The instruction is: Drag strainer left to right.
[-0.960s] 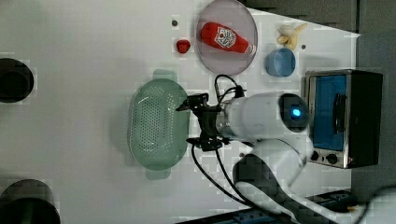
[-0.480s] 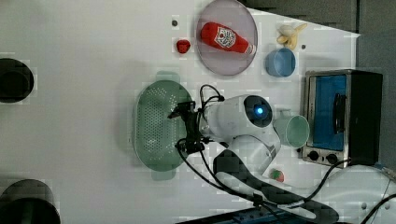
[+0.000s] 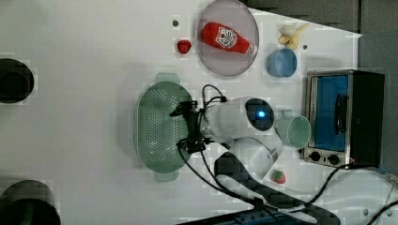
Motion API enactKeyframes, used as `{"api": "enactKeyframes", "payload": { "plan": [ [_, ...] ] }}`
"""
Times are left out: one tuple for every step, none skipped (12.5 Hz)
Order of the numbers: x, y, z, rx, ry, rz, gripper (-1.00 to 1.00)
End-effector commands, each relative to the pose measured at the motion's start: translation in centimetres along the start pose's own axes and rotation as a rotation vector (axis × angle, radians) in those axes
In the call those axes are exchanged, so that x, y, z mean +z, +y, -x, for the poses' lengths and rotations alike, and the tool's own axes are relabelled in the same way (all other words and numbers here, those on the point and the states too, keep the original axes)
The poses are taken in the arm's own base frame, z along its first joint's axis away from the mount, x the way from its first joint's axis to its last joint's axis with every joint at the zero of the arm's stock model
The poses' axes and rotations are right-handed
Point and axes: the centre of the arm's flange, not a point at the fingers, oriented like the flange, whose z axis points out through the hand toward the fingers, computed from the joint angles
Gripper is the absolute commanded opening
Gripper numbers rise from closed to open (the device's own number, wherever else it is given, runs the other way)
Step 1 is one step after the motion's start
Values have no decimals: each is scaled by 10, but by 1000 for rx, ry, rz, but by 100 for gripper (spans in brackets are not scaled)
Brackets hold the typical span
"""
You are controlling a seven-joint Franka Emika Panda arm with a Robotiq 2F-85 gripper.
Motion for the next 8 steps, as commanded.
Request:
{"api": "enactKeyframes", "payload": {
  "plan": [
    [-16,-14,-43,105,20,-38,100],
    [-17,-13,-54,110,30,-38,100],
    [-19,-12,-66,113,40,-41,100],
    [-20,-10,-80,125,51,-39,100],
    [-21,-7,-93,142,60,-38,100],
    [-22,-6,-107,153,65,-44,100],
    [-23,-5,-120,156,71,-49,100],
    [-23,-4,-134,147,79,-44,100]
  ]
}}
